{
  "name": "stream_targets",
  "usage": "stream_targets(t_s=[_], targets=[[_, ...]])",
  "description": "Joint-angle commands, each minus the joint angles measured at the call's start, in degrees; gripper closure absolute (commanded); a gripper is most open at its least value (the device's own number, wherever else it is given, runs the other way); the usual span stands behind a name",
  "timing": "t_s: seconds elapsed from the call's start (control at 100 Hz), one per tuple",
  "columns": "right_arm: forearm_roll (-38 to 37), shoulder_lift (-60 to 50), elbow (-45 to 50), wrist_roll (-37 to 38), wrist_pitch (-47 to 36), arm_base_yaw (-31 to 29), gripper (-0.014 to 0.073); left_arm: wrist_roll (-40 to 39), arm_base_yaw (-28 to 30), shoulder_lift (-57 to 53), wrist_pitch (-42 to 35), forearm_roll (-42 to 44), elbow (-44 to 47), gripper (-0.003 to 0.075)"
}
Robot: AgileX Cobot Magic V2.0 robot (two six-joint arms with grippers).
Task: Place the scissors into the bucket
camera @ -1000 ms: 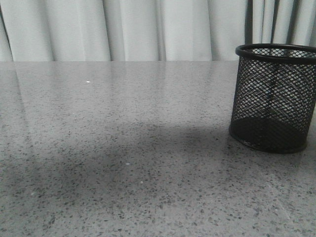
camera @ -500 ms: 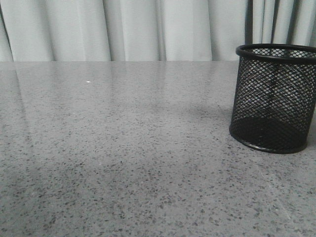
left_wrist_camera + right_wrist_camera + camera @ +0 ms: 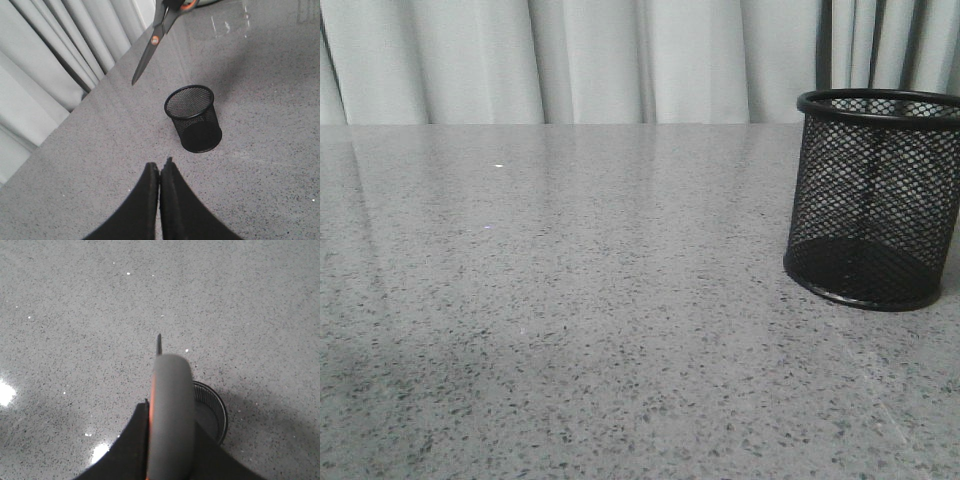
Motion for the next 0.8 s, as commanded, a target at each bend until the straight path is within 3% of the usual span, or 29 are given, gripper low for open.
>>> stream_targets(t_s=[0.0, 0.19, 0.32, 0.46, 0.79], targets=[[-1.91, -3.83, 0.81, 1.84, 2.88, 0.57, 0.0637, -0.99, -0.34, 0.22, -6.65, -0.32, 0.22, 0.0741], [-10.18, -13.64, 9.19, 4.73, 2.88, 2.27, 0.0637, -0.99, -0.34, 0.22, -6.65, 0.08, 0.54, 0.0741], [-8.12, -15.24, 11.03, 5.25, 2.88, 2.27, 0.0638, -0.99, -0.34, 0.22, -8.02, 1.34, 0.54, 0.0741], [-4.17, -12.2, 11.5, 5.25, 2.88, 2.27, 0.0638, -0.99, -0.34, 0.22, -10.17, 1.73, 0.54, 0.0741], [-3.9, 2.45, 11.5, 4.56, 2.68, 2.27, 0.0638, -0.99, -0.34, 0.22, -10.6, 1.75, 0.54, 0.0741]])
